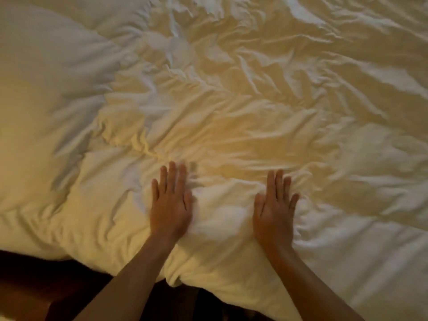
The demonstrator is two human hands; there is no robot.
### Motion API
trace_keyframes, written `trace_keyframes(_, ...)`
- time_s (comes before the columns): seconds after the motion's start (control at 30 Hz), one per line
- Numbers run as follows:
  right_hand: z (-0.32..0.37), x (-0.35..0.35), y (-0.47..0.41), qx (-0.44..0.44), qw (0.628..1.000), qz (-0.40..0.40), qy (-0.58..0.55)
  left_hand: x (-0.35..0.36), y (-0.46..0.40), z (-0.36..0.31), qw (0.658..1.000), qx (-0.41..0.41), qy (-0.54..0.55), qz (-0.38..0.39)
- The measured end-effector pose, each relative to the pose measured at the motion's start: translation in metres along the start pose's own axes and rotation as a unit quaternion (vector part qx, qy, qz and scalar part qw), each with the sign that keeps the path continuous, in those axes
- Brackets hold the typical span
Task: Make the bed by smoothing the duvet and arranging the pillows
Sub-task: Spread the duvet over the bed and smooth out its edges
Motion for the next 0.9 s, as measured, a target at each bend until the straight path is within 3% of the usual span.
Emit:
trace_keyframes(0.1,0.025,0.033,0.066,-0.147,0.985,0.077,0.040,0.014,0.050,-0.034,0.994,0.098,0.023,0.046)
trace_keyframes(0.2,-0.002,0.044,0.087,-0.202,0.969,0.100,0.101,0.026,0.067,-0.002,0.993,0.090,-0.042,0.070)
trace_keyframes(0.3,-0.035,0.030,0.086,-0.181,0.965,0.117,0.152,0.011,0.074,0.047,0.988,0.047,-0.112,0.098)
trace_keyframes(0.37,-0.049,0.012,0.082,-0.101,0.973,0.120,0.170,-0.010,0.079,0.069,0.983,0.004,-0.134,0.128)
trace_keyframes(0.47,-0.048,-0.021,0.071,0.050,0.983,0.133,0.113,-0.047,0.079,0.081,0.979,-0.096,-0.116,0.139)
trace_keyframes(0.53,-0.029,-0.044,0.064,0.101,0.986,0.130,0.041,-0.073,0.079,0.078,0.979,-0.130,-0.089,0.129)
trace_keyframes(0.73,0.066,-0.081,0.051,0.004,0.989,0.093,-0.114,-0.138,0.051,0.061,0.990,-0.095,-0.043,0.091)
trace_keyframes(0.9,0.130,-0.099,0.010,-0.032,0.985,0.053,-0.163,-0.183,-0.012,0.054,0.998,-0.058,-0.016,0.028)
Point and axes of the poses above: each hand's wrist, its own y-axis away from the middle knuckle, its own x-axis out of the palm, z = x × y, the point moved 4 cm from there along -y, towards the middle knuckle, and after that the axes turned 1 degree about y, right-handed, at the moved point
